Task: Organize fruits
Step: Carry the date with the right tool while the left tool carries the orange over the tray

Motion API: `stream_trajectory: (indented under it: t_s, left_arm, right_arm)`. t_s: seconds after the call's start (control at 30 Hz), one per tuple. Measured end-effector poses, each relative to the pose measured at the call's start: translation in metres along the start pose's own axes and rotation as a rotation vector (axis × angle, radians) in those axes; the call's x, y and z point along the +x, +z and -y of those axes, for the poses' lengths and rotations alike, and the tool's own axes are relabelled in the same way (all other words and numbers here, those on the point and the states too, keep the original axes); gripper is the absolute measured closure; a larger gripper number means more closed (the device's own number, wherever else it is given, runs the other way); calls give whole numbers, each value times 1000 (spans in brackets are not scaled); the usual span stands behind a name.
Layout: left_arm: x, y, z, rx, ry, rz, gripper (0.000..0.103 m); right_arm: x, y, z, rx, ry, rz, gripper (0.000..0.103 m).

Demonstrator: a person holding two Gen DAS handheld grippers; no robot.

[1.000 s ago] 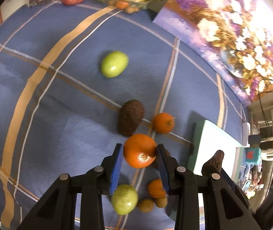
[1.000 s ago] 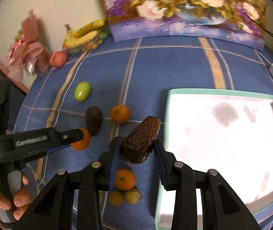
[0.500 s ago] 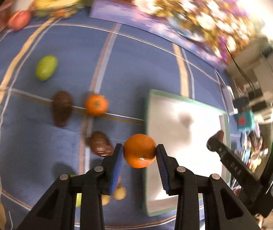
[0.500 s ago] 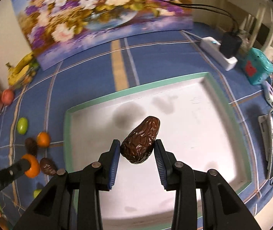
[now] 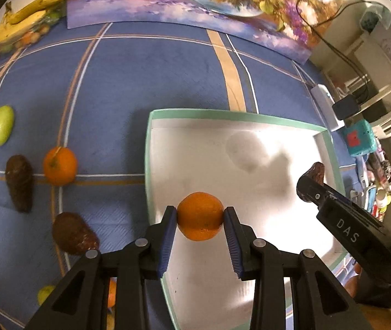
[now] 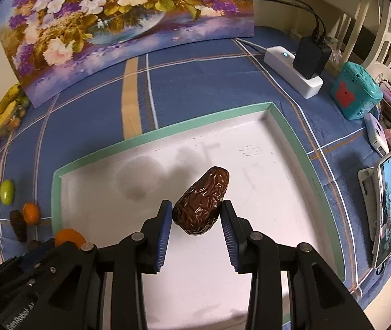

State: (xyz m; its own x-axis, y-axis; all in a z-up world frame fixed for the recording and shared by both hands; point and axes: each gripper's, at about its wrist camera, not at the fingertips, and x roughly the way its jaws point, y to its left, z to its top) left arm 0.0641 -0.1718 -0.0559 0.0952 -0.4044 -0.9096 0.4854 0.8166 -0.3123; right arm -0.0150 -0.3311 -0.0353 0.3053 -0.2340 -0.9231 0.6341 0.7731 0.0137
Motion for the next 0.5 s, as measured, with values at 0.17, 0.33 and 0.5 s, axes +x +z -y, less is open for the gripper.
stream_trajectory:
  t_s: [0.17, 0.33, 0.5]
  left_arm:
    - [8, 4, 4, 22, 21, 4, 66]
    - [8, 5, 5, 33, 31, 6, 65]
    - [8, 5, 6, 34, 33, 2, 65]
  right_arm:
    - [8, 1, 6, 6, -13, -15, 65]
    - [16, 0, 13, 25, -20, -42, 65]
    - [17, -1, 13, 26, -22, -52, 65]
